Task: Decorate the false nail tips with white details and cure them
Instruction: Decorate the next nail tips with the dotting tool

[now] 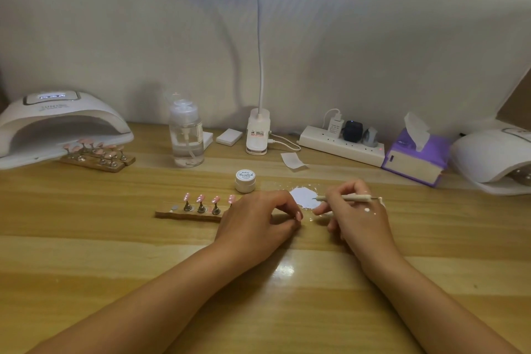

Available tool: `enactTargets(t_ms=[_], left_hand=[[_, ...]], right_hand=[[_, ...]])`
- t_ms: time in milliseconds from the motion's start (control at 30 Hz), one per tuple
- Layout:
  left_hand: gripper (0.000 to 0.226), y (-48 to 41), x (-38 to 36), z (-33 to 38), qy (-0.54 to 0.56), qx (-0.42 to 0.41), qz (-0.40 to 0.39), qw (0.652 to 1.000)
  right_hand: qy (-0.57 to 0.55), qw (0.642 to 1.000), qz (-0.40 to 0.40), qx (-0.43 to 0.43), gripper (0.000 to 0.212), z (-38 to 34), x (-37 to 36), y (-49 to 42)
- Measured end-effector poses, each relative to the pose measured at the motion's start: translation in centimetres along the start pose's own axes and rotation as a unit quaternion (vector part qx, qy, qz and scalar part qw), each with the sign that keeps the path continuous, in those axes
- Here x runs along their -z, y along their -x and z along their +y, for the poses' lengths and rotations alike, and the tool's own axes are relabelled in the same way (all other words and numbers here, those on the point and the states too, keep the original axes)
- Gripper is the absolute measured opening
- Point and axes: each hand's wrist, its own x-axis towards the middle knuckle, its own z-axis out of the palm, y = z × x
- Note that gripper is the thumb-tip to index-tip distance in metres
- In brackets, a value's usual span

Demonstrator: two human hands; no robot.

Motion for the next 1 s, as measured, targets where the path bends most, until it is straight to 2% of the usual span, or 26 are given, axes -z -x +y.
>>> enactTargets(t_ms=[300, 467, 567, 767, 1000], left_hand=[[0.02, 0.0, 0.0, 0.0, -0.004, 0.001, -0.002, 1.0], [0.018, 0.0, 0.0, -0.1, 0.003, 0.0, -0.005, 1.0], [0.013, -0.1, 0.0, -0.2, 0.015, 0.002, -0.007, 1.0], [0.015, -0.1, -0.1, -0.2, 0.01, 0.006, -0.006, 1.0], [0.019, -0.1, -0.1, -0.2, 0.012, 0.008, -0.008, 1.0]], right_hand=[[0.027, 0.999, -0.019, 0.004, 0.013, 0.0, 0.0, 0.2], [-0.094, 0.995, -0.002, 0.014, 0.01, -0.9, 0.0, 0.6], [-0.145, 0.989, -0.013, -0.012, 0.018, -1.2, -0.5, 1.3], [-0.136, 0.989, -0.028, -0.047, 0.024, -1.4, -1.0, 1.7], [-0.104, 0.993, -0.029, -0.041, 0.026, -1.1, -1.1, 1.7]])
